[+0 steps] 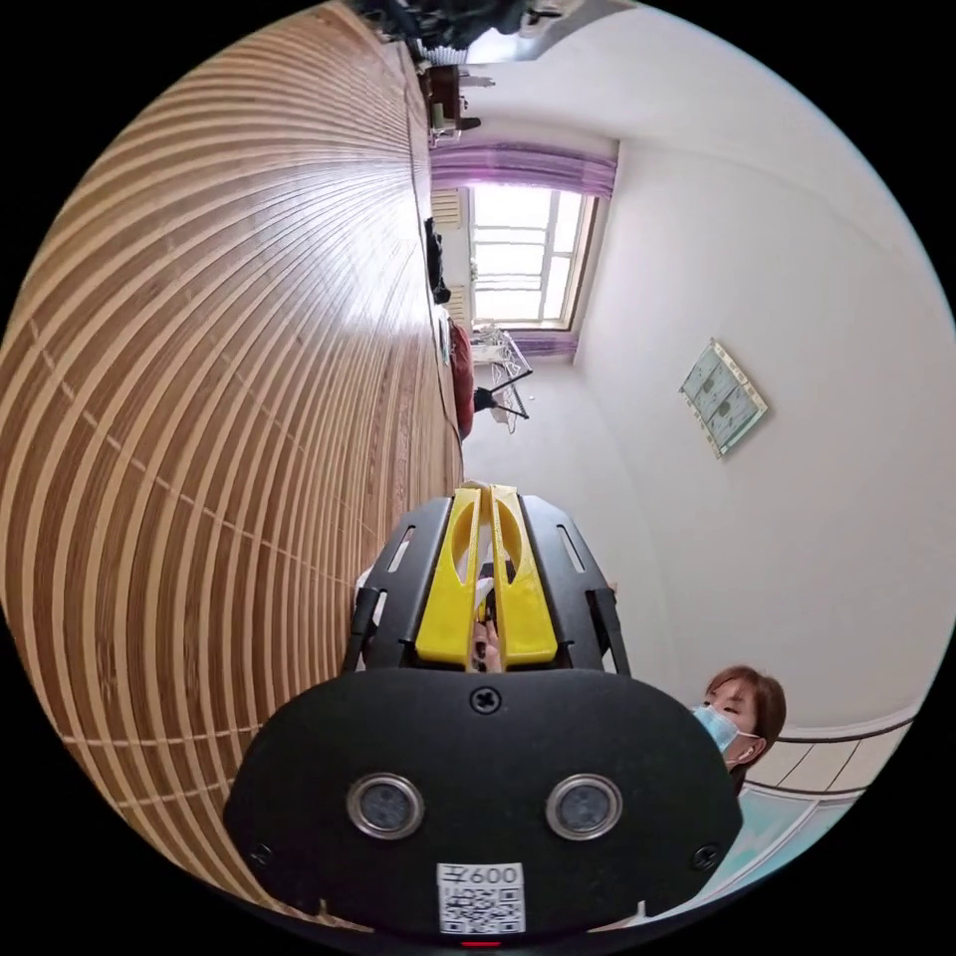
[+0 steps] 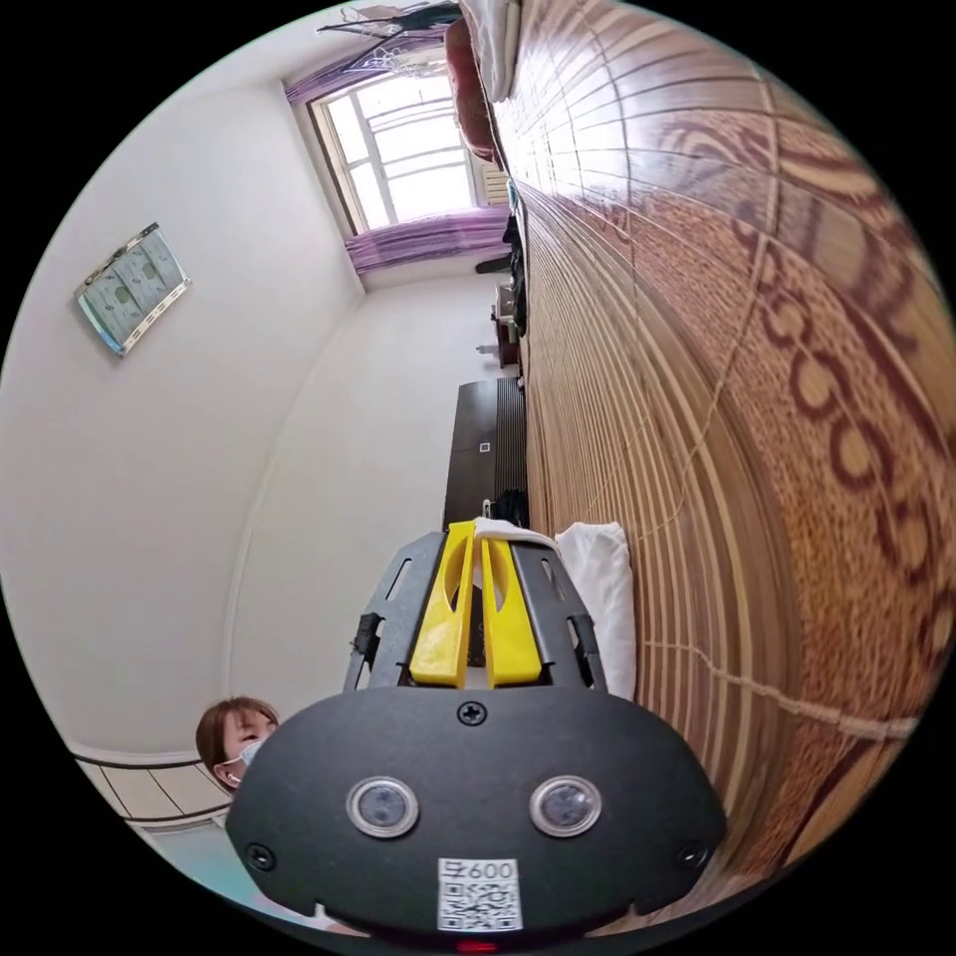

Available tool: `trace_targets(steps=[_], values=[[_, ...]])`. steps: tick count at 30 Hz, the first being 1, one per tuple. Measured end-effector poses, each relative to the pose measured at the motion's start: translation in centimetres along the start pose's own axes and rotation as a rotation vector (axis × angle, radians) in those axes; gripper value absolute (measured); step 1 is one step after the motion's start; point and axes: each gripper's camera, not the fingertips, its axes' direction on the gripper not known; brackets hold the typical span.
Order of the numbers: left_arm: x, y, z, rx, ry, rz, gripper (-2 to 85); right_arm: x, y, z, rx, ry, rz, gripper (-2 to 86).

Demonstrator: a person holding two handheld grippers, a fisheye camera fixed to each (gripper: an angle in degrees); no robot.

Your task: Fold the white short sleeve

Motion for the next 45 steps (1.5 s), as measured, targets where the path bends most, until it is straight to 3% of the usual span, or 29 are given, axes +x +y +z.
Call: trace_targets(steps=[4,8,10,12,14,17,19,20,22,24,27,30,32,34,36,38,41,43,45], values=[[-2.7,-1.1,1.5,0.017,-0.01,-0.003,2.2,-2.0,0.5,1.6,0.048,0.068,-0.006,-0.5],[-3.4,-0.9,1.0,0.15,-0.232,0.03,2.6,-4.8,2.0,1.9,0.206,0.111,-0.11,1.3],[-1.9,0.4,-0.4,0.268,-0.297,0.102,2.6,-7.6,4.5,0.1,0.383,0.124,-0.205,2.2],[0.6,1.7,0.1,0.227,-0.373,0.219,1.8,-10.9,6.1,0.3,0.402,0.272,-0.327,0.8],[3.7,4.4,4.8,-0.051,-0.493,0.366,1.0,-14.6,7.1,3.2,0.272,0.42,-0.479,-0.2],[5.2,11.4,13.9,-0.463,-0.563,0.498,0.4,-19.8,9.2,13.2,-0.119,0.47,-0.744,-0.7],[4.3,15.8,18.6,-0.62,-0.553,0.495,0.4,-21.0,11.4,23.7,-0.48,0.477,-0.783,-0.8],[3.2,18.1,20.9,-0.653,-0.521,0.47,0.3,-20.9,12.0,26.4,-0.565,0.488,-0.77,-0.8],[1.1,20.6,23.5,-0.668,-0.466,0.436,0.2,-20.2,15.1,35.5,-0.819,0.467,-0.767,-0.8],[-0.9,21.7,24.9,-0.647,-0.471,0.427,0.2,-19.4,16.6,40.3,-0.899,0.438,-0.747,-0.8],[-5.2,21.9,25.3,-0.562,-0.663,0.416,0.1,-17.6,16.8,45.6,-0.989,0.47,-0.664,-0.8],[-7.1,22.6,24.9,-0.542,-0.592,0.463,0.1,-17.3,14.7,47.8,-1.029,0.506,-0.623,-0.8],[-8.0,23.8,24.7,-0.508,-0.606,0.489,0.0,-19.2,11.9,47.8,-0.854,0.626,-0.651,-0.8],[-8.1,25.0,25.3,-0.5,-0.653,0.542,0.1,-24.0,9.2,45.5,-0.427,0.828,-0.721,-0.8],[-8.6,25.7,25.4,-0.492,-0.664,0.561,0.1,-27.6,9.9,44.1,-0.271,0.801,-0.836,-0.9],[-10.0,25.9,25.1,-0.487,-0.628,0.539,0.1,-29.6,11.6,44.7,-0.395,0.677,-0.914,-0.9],[-11.7,25.9,24.8,-0.489,-0.581,0.499,0.1,-29.1,16.7,47.8,-0.881,0.514,-0.935,-0.9],[-12.4,26.2,24.8,-0.489,-0.574,0.496,0.1,-26.5,21.5,50.2,-1.17,0.56,-0.917,-0.8],[-12.9,26.7,24.9,-0.488,-0.583,0.507,0.1,-24.8,23.2,51.0,-1.211,0.67,-0.961,-0.8]])
